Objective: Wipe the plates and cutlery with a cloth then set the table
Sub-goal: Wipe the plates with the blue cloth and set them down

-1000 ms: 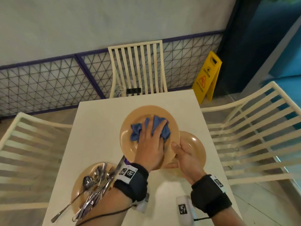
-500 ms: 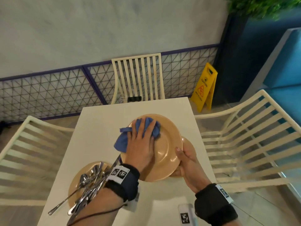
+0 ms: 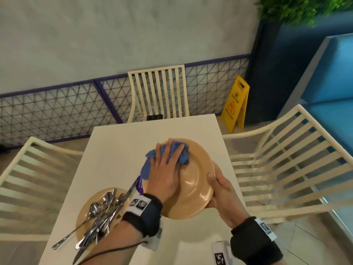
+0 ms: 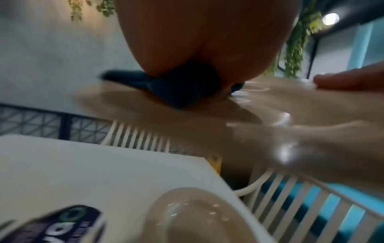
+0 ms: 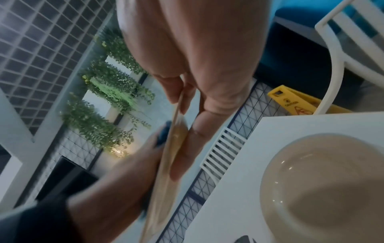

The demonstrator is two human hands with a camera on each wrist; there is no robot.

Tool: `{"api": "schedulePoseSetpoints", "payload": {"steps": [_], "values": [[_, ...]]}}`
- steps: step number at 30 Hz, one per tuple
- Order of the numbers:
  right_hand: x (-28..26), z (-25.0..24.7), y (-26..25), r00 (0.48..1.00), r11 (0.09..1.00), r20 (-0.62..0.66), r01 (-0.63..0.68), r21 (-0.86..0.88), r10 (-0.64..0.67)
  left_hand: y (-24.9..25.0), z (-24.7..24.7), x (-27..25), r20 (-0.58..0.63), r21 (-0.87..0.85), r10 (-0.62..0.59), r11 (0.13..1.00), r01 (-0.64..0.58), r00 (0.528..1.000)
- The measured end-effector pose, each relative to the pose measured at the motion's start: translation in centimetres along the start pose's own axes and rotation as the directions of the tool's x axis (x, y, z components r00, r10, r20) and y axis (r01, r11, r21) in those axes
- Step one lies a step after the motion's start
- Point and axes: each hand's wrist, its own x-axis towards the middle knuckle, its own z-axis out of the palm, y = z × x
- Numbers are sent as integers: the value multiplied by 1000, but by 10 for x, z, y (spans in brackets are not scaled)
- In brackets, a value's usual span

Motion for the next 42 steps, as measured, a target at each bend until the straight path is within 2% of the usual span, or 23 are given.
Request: {"api": "schedulePoseSetpoints", "payload": {"steps": [2, 4, 6, 8, 9, 11, 13, 14, 17, 19, 20, 23, 25, 27, 29, 31, 33, 35, 38, 39, 40, 41, 42], "values": [[3, 10, -6, 999, 999, 18, 34, 7, -34, 37, 3, 1, -24, -202, 10, 979, -15, 1000], [10, 6, -19, 995, 994, -2, 99, 35, -99, 65, 15, -21, 3, -303, 108, 948, -102, 994], [11, -9, -33, 989, 988, -52, 139, 67, -136, 60, 29, -51, 50, -207, 230, 954, -215, 972], [4, -25, -39, 988, 990, -71, 138, 40, -135, 22, 35, -67, 44, 41, 327, 943, -329, 944], [-1, -29, -37, 989, 991, -66, 130, 5, -130, 2, 32, -67, 37, 106, 315, 942, -317, 948], [-12, -28, -27, 994, 995, -36, 98, -37, -99, -25, 20, -54, -2, 90, 169, 982, -168, 986], [-16, -16, -16, 998, 997, -8, 66, -45, -67, -22, 7, -32, -52, 40, 23, 999, -21, 998], [-16, -8, -11, 998, 997, -2, 59, -47, -59, -10, 2, -22, -80, 16, -9, 1000, 10, 997], [-10, 10, -16, 997, 997, 21, 77, -14, -77, 42, 1, -16, -99, -125, 58, 990, -70, 993], [-7, 8, -27, 993, 992, 1, 120, 31, -120, 66, 14, -38, -37, -204, 137, 969, -141, 990], [-6, 2, -32, 989, 988, -22, 145, 46, -144, 66, 22, -51, -3, -183, 177, 967, -175, 984], [-9, -21, -38, 985, 988, -77, 156, 19, -154, 28, 35, -75, 9, 123, 302, 946, -301, 953], [-18, -29, -32, 990, 990, -51, 130, -44, -133, -5, 27, -71, 27, 174, 207, 962, -208, 978], [-24, -25, -22, 995, 991, -14, 100, -87, -102, -22, 14, -53, 34, 78, 78, 994, -80, 996], [-24, -13, -12, 997, 991, 19, 81, -108, -80, -10, 3, -35, -15, 4, 11, 1000, -11, 1000], [-19, 1, -8, 997, 989, 36, 77, -124, -73, 20, 1, -23, -54, -56, 30, 998, -33, 998], [-13, 7, -12, 996, 988, 30, 91, -128, -88, 51, 8, -28, -31, -161, 83, 983, -87, 996], [-8, 0, -21, 992, 989, -27, 118, -84, -120, 65, 25, -48, 23, -210, 155, 967, -147, 988], [-10, -24, -33, 983, 987, -94, 155, -46, -158, 36, 42, -77, 53, 46, 326, 943, -328, 944], [-13, -30, -34, 983, 987, -90, 155, -48, -159, 21, 40, -79, 60, 120, 317, 939, -322, 947], [-15, -34, -33, 986, 989, -82, 141, -40, -144, 8, 33, -79, 50, 115, 244, 962, -248, 969], [-17, -35, -29, 991, 994, -70, 113, -11, -114, -3, 24, -76, 7, 63, 153, 986, -153, 988], [-17, -36, -22, 995, 996, -61, 76, 44, -73, -11, 13, -73, -40, -78, 69, 994, -72, 997]]}}
